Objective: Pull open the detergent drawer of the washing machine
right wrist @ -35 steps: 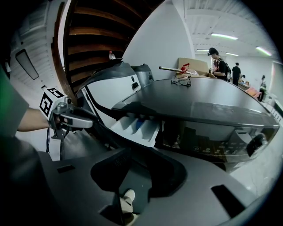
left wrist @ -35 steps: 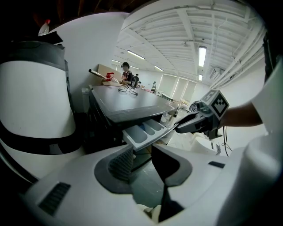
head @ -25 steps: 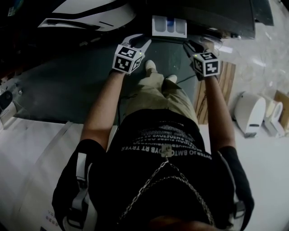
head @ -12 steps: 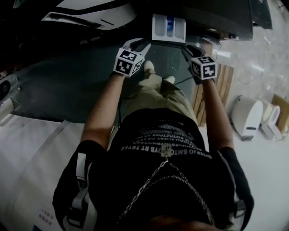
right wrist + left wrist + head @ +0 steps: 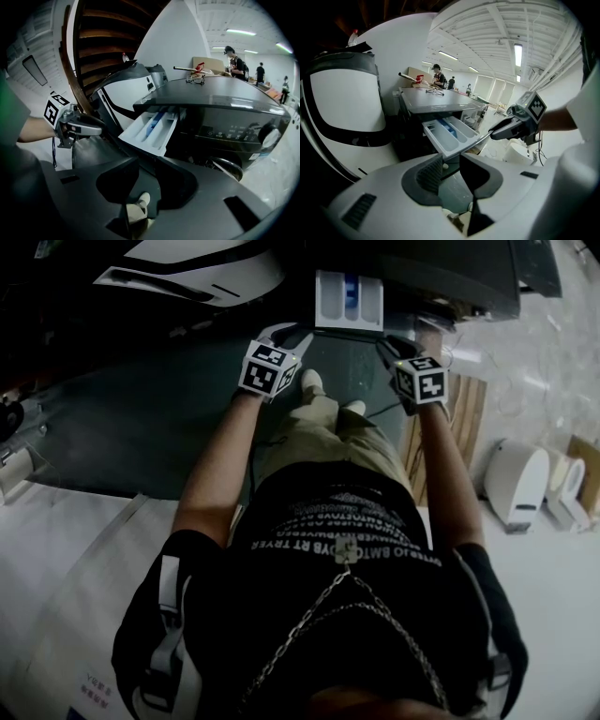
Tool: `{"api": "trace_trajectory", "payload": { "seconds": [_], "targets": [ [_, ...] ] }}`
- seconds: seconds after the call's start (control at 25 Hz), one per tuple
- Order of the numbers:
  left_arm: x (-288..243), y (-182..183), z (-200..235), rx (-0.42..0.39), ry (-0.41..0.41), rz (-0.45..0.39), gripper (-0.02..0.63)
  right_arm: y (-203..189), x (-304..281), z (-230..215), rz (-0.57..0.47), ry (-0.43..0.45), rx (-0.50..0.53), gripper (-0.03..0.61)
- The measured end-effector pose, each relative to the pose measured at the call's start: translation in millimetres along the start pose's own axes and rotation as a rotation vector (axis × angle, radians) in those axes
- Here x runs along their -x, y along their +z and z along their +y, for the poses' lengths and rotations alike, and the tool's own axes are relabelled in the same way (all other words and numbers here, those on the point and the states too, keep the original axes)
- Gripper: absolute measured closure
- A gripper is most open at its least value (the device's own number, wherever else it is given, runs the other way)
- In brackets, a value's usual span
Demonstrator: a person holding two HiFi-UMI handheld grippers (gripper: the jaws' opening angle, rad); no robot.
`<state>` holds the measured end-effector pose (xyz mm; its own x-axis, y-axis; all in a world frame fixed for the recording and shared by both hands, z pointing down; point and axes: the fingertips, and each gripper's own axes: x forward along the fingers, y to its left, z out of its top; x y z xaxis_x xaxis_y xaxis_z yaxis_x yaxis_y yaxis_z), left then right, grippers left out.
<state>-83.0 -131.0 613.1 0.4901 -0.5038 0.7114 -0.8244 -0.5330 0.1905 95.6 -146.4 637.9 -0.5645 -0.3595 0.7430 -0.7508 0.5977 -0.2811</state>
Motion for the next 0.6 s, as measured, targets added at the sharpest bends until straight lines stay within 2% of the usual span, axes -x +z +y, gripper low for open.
{"api": "trace_trajectory", "payload": {
  "seconds": [0.08,0.2,0.28,0.4,0.6],
  "targets": [
    [6.1,7.1,-1.2,-0.003,0.004,-0.029,0.505,3.8,7.2,-1.6,-0.025,-0.007,-0.002,0.471],
    [25.0,29.9,-2.2,0.018,0.040,-0.142,0.524,20.7,30.5,-2.3,-0.102,-0.038,0.009,0.472],
    [41.7,50.2,-4.3,0.018,0.078,-0.227,0.555,39.7,52.4,2.7,-0.171,-0.058,0.037,0.524],
    [68.3,81.8,-16.2,-0.019,0.118,-0.329,0.590,69.1,85.0,11.2,-0.298,-0.075,0.086,0.569],
    [115.7,131.2,-39.3,-0.057,0.152,-0.465,0.611,115.6,136.7,35.7,-0.447,-0.091,0.142,0.575]
  ]
}}
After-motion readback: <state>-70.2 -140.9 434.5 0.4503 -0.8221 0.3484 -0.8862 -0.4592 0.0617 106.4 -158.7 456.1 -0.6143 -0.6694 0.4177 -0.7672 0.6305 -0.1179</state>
